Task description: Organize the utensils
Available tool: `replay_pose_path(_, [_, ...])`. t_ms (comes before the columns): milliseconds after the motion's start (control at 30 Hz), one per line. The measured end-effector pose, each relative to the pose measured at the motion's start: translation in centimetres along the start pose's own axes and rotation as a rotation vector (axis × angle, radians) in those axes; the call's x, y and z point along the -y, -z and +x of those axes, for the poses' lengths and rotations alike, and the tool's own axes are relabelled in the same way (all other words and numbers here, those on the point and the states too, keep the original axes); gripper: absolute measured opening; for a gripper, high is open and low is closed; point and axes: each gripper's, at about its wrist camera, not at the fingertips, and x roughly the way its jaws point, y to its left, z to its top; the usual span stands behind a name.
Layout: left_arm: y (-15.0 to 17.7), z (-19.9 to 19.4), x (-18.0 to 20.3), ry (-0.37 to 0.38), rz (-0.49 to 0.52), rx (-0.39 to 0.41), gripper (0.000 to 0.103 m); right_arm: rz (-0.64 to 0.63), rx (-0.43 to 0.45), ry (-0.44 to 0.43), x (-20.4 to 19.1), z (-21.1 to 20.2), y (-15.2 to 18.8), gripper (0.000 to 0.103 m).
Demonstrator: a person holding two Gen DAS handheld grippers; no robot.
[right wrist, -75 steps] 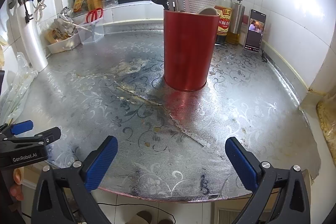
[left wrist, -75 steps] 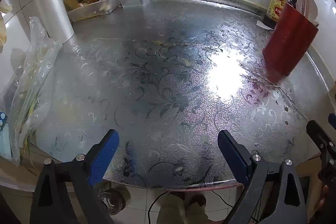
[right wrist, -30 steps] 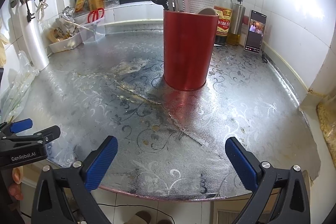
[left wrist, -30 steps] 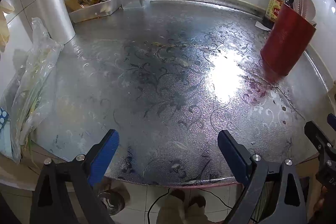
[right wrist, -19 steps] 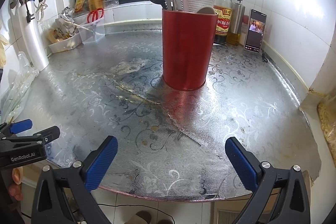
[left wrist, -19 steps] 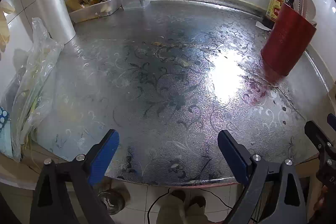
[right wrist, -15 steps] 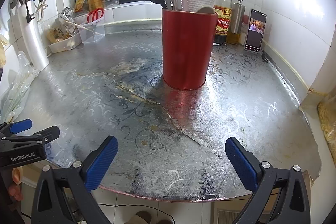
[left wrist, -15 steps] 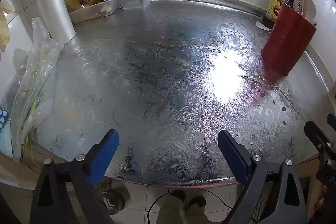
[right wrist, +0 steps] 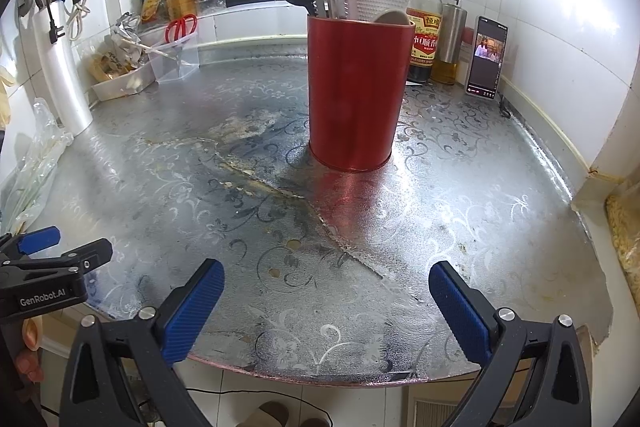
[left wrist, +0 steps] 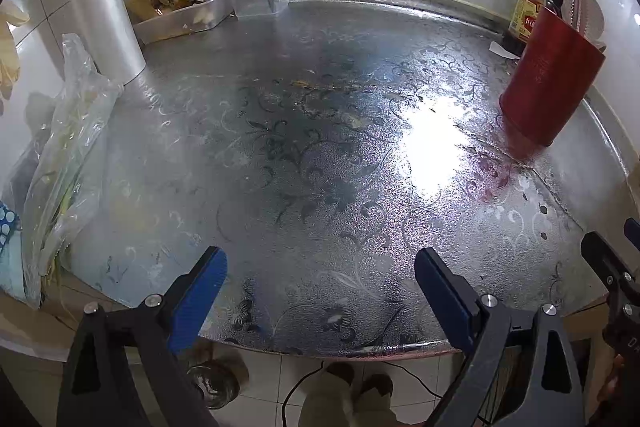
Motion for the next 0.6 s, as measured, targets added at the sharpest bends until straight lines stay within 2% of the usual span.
replay_pose_path(600, [-0.17,0.06,0.34,-0.006,0.001,0.001,0.095,-0.001,-0.001,0.004,0.11,0.02,0.03,0.103])
